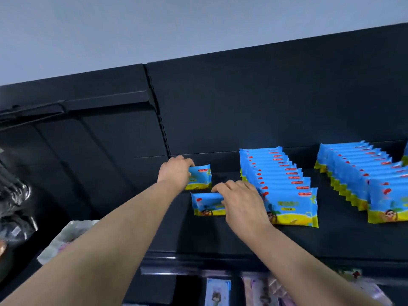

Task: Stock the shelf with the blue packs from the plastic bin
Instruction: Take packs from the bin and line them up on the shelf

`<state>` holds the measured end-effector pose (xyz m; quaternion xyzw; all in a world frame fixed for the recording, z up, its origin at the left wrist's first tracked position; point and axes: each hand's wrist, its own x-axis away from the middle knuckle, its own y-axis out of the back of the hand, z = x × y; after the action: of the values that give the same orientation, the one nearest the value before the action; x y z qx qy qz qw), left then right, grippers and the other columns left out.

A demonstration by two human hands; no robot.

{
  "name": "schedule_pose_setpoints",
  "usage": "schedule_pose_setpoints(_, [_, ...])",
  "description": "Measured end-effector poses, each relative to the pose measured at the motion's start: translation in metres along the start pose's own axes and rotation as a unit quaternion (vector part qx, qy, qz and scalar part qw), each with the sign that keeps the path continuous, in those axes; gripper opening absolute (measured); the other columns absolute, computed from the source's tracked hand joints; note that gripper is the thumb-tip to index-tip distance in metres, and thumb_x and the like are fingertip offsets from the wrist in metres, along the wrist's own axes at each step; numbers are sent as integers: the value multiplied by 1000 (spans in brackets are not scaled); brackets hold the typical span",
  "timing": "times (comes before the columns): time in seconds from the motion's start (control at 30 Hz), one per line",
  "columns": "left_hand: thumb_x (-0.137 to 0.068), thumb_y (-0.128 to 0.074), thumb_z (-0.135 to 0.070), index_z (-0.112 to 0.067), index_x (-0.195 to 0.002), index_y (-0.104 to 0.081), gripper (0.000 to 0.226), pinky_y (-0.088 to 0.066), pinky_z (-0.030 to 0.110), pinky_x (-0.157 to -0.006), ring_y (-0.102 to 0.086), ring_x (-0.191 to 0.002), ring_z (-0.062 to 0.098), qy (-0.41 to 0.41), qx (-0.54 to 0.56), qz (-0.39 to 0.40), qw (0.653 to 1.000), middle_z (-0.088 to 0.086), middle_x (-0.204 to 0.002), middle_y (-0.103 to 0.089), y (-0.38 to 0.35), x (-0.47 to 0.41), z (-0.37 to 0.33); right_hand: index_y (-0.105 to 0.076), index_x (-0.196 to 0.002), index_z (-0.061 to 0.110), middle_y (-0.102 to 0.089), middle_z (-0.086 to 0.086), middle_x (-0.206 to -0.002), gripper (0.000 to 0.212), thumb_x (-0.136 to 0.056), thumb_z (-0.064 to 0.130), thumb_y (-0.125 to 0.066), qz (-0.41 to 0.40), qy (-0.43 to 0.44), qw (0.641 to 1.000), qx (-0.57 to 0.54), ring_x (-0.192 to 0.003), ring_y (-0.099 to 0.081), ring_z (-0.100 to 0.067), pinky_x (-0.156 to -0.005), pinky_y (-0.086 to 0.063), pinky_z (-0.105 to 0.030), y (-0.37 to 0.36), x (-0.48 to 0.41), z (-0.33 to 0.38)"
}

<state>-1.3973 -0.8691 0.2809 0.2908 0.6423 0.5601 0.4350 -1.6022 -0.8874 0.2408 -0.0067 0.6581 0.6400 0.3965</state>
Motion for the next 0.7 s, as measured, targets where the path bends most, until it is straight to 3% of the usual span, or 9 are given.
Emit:
schedule_pose_setpoints(0.07, [-93,-52,-19,-27,-117,-57,26,-43,37,-87,-48,-110,22,-16,4,0,1000,1,-114,-55,-11,-21,6,-52,-116,30,-56,8,-101,45,-79,7,-65,21,-19,1000,-4,-96,-54,-17,-94,-38,-31,-14,-13,0])
schedule_pose_setpoints(0.2, [-92,-49,-14,-27,-116,-56,27,-44,36,-84,-45,-106,22,-45,36,16,998,-1,-112,-56,-31,-62,22,-60,-98,28,-58,8,-84,52,-56,3,-78,8,-71,997,-11,-76,-57,-17,-78,-47,-31,-44,-43,-5])
schedule_pose_setpoints(0.5, [-90,-59,-19,-21,-115,-57,26,-43,33,-91,-45,-113,16,-103,155,-67,980,-6,-111,-63,-52,-99,41,-50,-119,32,-54,11,-109,46,-82,6,-59,38,-68,997,-6,-102,-49,-14,-93,-32,-27,-71,-90,-6])
schedule_pose_setpoints(0.63, [-91,-54,-11,-17,-110,-58,21,-46,34,-82,-48,-108,18,-31,214,-169,961,-3,-114,-54,-52,-87,58,-49,-121,33,-56,12,-110,48,-82,7,-59,41,-71,997,10,-105,-47,-14,-92,-29,-28,-80,-111,-1])
schedule_pose_setpoints(0.7, [-88,-49,-4,-19,-108,-56,26,-44,33,-76,-49,-106,17,7,211,-157,965,-3,-112,-52,-55,-80,69,-48,-123,32,-58,10,-113,48,-83,9,-58,37,-83,995,39,-110,-45,-16,-92,-30,-32,-90,-123,1])
